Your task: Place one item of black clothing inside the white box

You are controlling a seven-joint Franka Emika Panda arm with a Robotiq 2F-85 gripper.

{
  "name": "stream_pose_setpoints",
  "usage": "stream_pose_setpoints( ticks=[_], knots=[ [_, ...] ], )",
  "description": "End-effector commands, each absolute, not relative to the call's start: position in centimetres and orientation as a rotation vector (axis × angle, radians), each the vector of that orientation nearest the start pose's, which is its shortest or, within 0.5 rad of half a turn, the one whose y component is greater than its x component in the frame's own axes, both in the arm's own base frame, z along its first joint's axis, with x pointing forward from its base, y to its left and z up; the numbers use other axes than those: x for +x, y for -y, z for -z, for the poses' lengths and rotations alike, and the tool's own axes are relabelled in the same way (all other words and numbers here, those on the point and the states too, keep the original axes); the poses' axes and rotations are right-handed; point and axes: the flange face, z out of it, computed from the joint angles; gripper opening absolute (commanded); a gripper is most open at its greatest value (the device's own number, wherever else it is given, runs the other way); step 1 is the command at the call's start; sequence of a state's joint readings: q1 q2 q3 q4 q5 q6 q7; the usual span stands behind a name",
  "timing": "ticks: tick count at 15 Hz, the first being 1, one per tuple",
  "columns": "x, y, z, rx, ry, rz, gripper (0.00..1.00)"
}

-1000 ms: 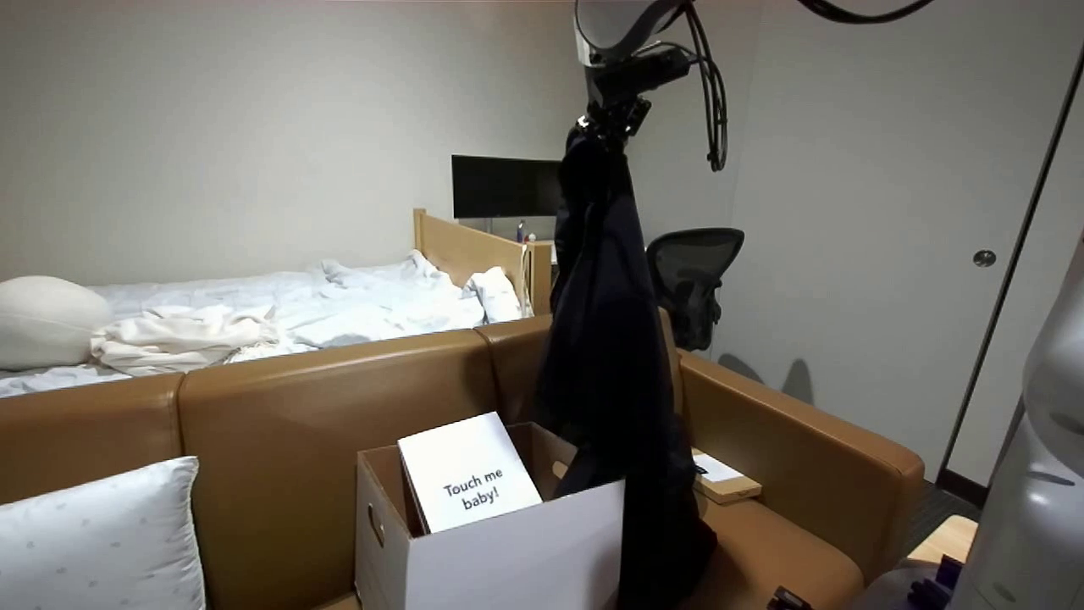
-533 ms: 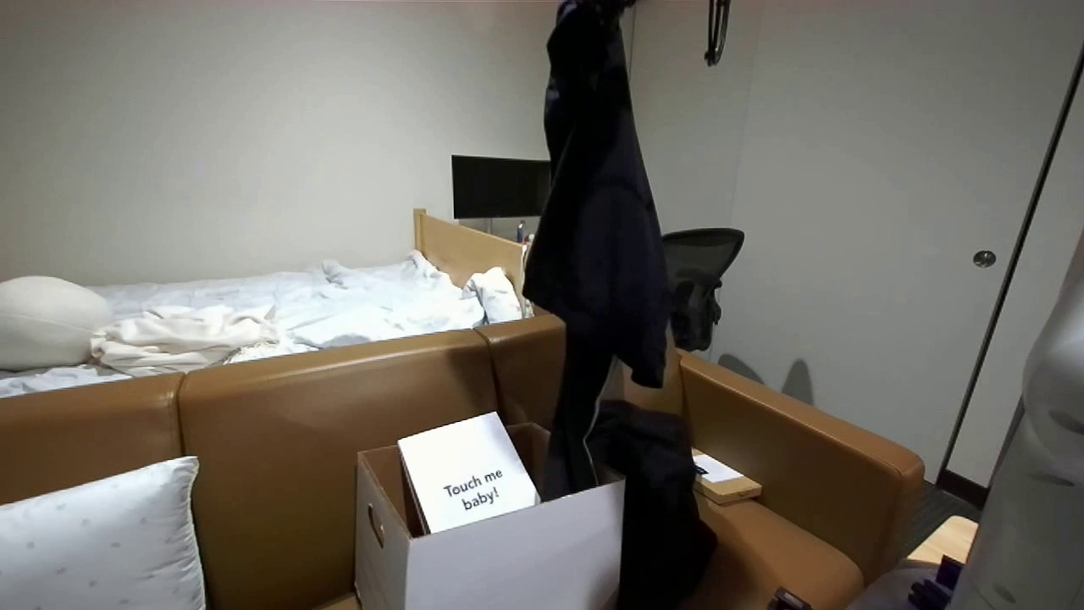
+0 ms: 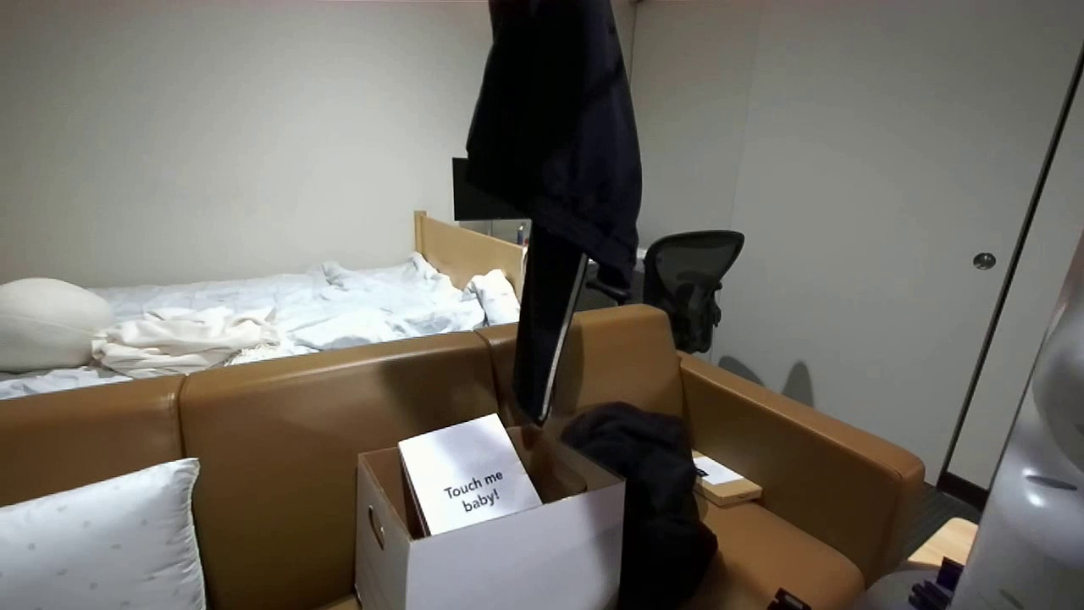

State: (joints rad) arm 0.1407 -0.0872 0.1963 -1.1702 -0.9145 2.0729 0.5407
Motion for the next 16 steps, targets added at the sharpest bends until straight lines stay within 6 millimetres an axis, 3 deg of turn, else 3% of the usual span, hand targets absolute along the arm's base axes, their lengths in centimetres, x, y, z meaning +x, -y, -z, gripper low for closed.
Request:
stream_pose_setpoints(
  ticks=[1, 4, 5, 8, 9, 11, 14, 15, 16],
  knots=[
    [48.6, -17.4, -91.7, -2.823, -0.183, 1.994, 0.01],
    [52.4, -19.5, -84.0, -2.918, -0.225, 1.845, 0.01],
    [54.0, -19.5, -81.5, -2.895, -0.291, 1.913, 0.01],
    [59.0, -18.3, -72.5, -3.032, -0.407, 1.871, 0.01],
    [57.6, -19.8, -75.4, -3.012, -0.35, 1.838, 0.04],
    [59.9, -19.1, -71.1, -3.071, -0.393, 1.79, 0.04],
    [60.2, -18.8, -70.9, -3.073, -0.402, 1.789, 0.01],
    [60.4, -19.3, -69.8, -3.129, -0.335, 1.733, 0.01],
    [62.0, -19.4, -65.8, -3.224, -0.275, 1.57, 0.01]
  ],
)
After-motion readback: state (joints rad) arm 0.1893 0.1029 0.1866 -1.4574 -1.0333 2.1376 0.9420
